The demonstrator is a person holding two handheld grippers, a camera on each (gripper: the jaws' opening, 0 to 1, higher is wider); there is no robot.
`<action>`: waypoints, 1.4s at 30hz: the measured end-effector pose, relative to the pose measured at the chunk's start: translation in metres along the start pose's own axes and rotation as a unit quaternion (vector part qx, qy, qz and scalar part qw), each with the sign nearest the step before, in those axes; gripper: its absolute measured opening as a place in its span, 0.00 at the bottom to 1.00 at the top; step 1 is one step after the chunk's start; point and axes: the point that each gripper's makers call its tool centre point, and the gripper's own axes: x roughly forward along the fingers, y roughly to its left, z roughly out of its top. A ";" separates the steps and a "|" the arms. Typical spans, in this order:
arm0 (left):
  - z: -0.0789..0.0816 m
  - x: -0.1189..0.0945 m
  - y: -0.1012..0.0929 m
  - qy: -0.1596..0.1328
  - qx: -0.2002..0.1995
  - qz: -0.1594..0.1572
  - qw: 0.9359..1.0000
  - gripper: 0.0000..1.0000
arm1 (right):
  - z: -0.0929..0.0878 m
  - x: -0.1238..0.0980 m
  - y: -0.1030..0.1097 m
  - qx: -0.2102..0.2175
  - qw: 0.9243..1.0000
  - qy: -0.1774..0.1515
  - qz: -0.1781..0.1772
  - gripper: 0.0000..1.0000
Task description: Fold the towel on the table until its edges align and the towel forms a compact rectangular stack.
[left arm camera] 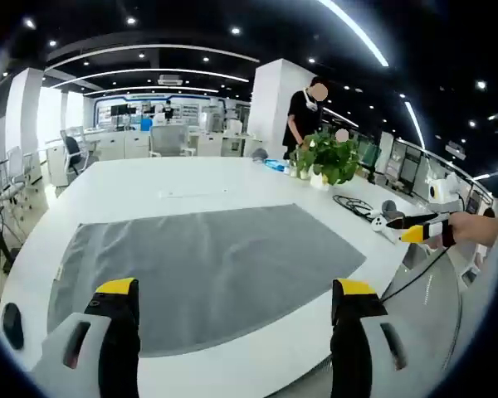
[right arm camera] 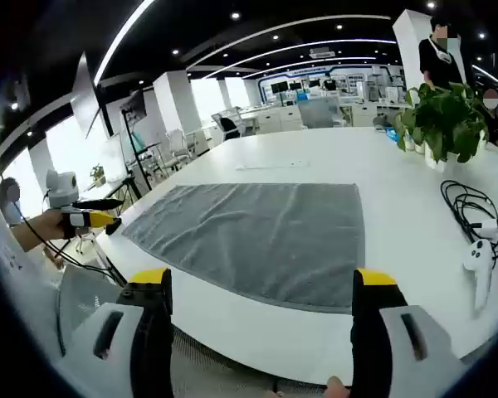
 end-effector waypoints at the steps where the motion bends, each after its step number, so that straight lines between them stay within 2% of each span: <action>1: 0.000 0.000 0.000 0.000 0.000 0.000 1.000 0.99 | 0.000 0.000 0.000 0.000 1.000 0.000 0.000 0.90; 20: 0.000 -0.001 0.000 -0.001 -0.001 0.001 1.000 0.99 | -0.002 0.000 0.001 0.004 1.000 0.000 0.000 0.90; 42: 0.002 0.003 -0.004 0.003 0.003 -0.005 1.000 0.99 | 0.002 -0.003 -0.008 -0.001 1.000 -0.002 -0.006 0.90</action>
